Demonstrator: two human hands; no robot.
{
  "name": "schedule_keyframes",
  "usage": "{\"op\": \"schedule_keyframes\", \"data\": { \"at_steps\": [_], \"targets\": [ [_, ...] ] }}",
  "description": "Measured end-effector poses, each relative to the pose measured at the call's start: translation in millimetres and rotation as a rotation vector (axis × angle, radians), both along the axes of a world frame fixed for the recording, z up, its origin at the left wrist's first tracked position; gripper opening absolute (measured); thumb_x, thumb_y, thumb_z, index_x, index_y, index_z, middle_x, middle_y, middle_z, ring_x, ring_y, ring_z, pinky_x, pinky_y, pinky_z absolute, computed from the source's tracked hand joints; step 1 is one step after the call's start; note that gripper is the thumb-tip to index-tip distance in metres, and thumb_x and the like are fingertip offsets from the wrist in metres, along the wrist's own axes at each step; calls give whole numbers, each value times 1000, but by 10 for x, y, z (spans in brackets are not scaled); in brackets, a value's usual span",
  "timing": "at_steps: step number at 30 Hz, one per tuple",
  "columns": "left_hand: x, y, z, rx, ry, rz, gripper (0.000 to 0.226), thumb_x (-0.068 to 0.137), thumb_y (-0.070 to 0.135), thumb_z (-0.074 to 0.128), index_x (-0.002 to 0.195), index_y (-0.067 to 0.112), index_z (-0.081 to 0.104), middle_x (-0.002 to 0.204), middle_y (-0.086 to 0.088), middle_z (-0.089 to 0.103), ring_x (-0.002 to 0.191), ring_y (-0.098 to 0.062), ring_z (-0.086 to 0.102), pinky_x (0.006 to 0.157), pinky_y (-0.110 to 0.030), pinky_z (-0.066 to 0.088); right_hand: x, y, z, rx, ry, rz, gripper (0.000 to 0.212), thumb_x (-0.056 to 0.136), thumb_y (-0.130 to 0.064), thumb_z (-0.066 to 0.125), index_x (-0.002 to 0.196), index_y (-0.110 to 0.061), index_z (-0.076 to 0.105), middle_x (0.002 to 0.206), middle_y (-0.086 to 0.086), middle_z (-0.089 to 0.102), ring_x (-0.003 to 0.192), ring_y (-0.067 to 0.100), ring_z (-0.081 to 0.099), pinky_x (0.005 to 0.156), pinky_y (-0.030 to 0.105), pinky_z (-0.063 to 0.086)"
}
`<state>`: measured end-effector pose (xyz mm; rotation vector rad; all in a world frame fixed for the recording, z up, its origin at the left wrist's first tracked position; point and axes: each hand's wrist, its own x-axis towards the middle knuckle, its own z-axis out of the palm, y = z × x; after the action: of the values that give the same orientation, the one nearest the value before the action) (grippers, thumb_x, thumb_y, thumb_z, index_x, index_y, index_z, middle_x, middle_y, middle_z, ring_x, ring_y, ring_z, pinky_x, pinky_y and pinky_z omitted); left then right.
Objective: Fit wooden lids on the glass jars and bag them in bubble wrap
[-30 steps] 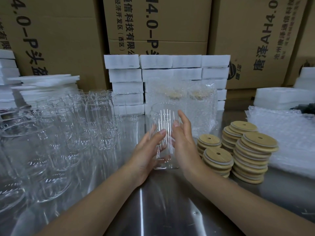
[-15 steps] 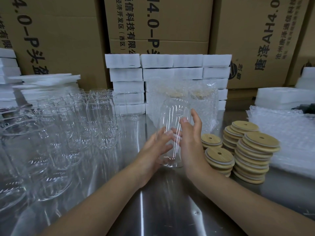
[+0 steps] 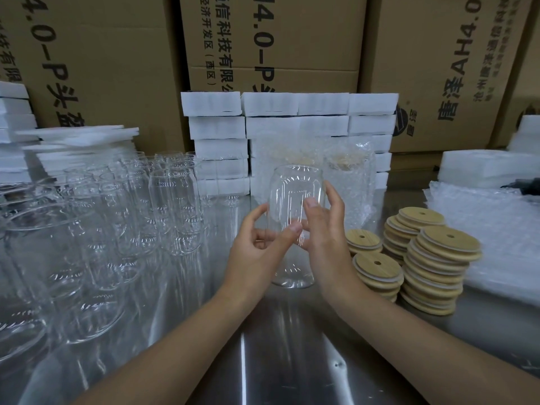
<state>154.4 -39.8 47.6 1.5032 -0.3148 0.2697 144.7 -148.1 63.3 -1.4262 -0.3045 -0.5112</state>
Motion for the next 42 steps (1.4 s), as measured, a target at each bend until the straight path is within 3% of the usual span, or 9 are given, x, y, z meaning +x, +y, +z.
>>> {"op": "schedule_keyframes", "data": {
  "at_steps": [5,9,12,18,22,25,30,34,42],
  "targets": [
    [46,18,8,-60,-15,-56,54,67,61,78,111,39,54,77,2,72,77,-18,71,73,-28,57,26,-26,39,87,44,61,66,73,-54,49,134,-34,35,117,-5,58,95,2,66,90,26,51],
    [56,5,34,-162,36,-148,57,64,52,61,115,29,51,68,2,72,64,-9,70,55,-18,52,49,-46,66,174,163,128,76,66,-54,56,135,-25,41,114,4,63,98,8,67,78,23,54],
    [49,-5,34,-225,134,-232,62,63,54,59,119,27,53,85,-16,74,77,-26,73,67,-34,60,36,-44,89,248,241,189,84,59,-54,64,135,-26,42,117,4,64,96,12,70,74,38,58],
    [55,-26,33,-208,296,-355,68,62,59,55,123,29,53,108,-11,73,94,-21,72,73,-30,60,47,-50,82,262,253,150,83,64,-49,71,138,-27,39,100,2,69,62,13,71,46,27,53],
    [9,-71,-9,-64,255,-250,72,66,73,68,125,34,51,130,-2,62,114,-21,63,99,-49,49,45,-47,46,19,116,-20,79,76,-53,66,142,-37,26,122,-6,60,91,8,69,68,20,53],
    [-25,-106,-36,114,138,-113,104,52,85,45,140,31,40,139,0,50,124,-16,54,106,-50,42,6,-38,59,-152,14,-141,97,65,-68,56,148,-41,14,138,-9,43,106,5,61,74,11,48],
    [-39,-127,-53,149,58,-28,89,67,77,47,137,22,45,103,2,59,70,9,58,80,-33,53,16,-54,41,-117,38,-119,94,64,-69,57,146,-43,18,141,-8,42,100,-7,60,86,21,48],
    [2,-55,-46,141,46,-25,75,78,72,54,132,20,52,97,6,58,69,6,59,76,-36,57,85,-67,28,66,139,-28,79,69,-52,74,137,-35,36,125,1,59,104,12,64,98,42,49],
    [27,-7,-1,-33,111,-193,71,66,63,50,127,27,52,83,-3,62,65,-10,64,60,-30,54,93,-90,58,218,236,111,95,46,-55,73,132,-23,45,104,3,65,95,15,69,69,20,53]
  ]
}}
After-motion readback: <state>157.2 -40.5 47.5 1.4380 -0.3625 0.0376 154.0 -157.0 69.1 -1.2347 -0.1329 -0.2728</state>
